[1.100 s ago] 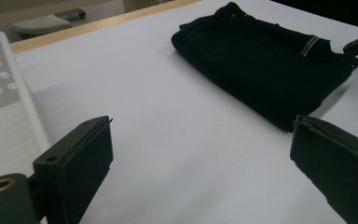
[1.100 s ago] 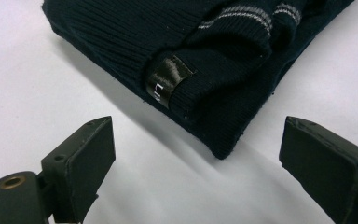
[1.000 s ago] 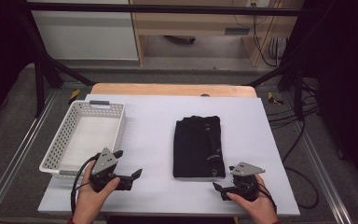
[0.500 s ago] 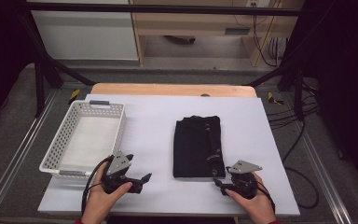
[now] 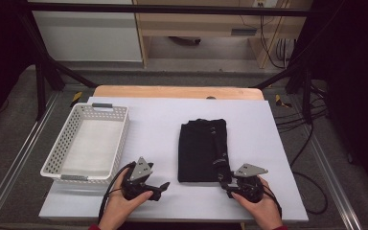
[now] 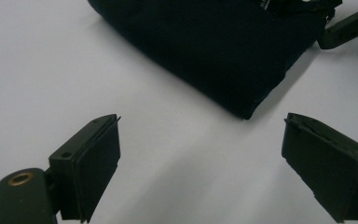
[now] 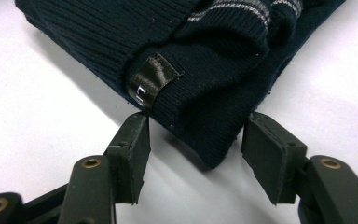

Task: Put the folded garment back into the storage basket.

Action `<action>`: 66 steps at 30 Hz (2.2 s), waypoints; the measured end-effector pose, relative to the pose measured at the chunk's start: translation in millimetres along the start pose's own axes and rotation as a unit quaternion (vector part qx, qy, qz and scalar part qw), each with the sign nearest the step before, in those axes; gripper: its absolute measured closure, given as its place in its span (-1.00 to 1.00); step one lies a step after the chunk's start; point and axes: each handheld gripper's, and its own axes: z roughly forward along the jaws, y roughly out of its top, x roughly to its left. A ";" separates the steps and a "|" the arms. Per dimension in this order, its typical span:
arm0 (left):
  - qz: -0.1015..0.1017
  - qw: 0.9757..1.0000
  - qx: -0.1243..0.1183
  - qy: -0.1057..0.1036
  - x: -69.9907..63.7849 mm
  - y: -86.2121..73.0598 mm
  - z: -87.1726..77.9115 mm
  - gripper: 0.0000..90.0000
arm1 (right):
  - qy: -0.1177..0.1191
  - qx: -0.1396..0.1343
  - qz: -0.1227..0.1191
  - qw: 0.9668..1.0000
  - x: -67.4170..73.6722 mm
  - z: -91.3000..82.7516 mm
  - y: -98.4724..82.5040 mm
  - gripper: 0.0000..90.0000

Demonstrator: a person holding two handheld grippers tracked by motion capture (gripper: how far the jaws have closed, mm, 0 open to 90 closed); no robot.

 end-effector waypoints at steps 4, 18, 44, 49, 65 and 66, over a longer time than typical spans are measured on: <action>0.009 1.000 0.002 -0.007 -7.0 3.9 12.5 -0.72 | -0.001 0.000 0.000 1.000 -0.3 1.4 0.8 -0.01; 0.026 0.999 0.023 -0.018 -18.4 8.2 38.6 -0.63 | -0.011 0.000 -0.013 1.000 0.4 1.7 1.9 0.43; 0.023 0.999 0.047 -0.015 -24.6 8.1 60.7 0.21 | -0.016 -0.006 -0.026 1.000 2.5 1.2 2.6 0.75; 0.017 0.999 0.040 -0.024 -22.0 8.4 62.6 0.47 | -0.016 -0.006 -0.025 1.000 2.7 1.4 2.7 0.76; 0.031 0.998 0.042 -0.026 -23.9 9.9 50.7 0.75 | -0.008 -0.007 -0.028 1.000 8.4 -0.8 2.3 0.79; 0.033 0.998 0.042 -0.025 -24.7 9.9 49.5 0.75 | -0.006 -0.007 -0.028 1.000 9.2 -0.9 2.1 0.79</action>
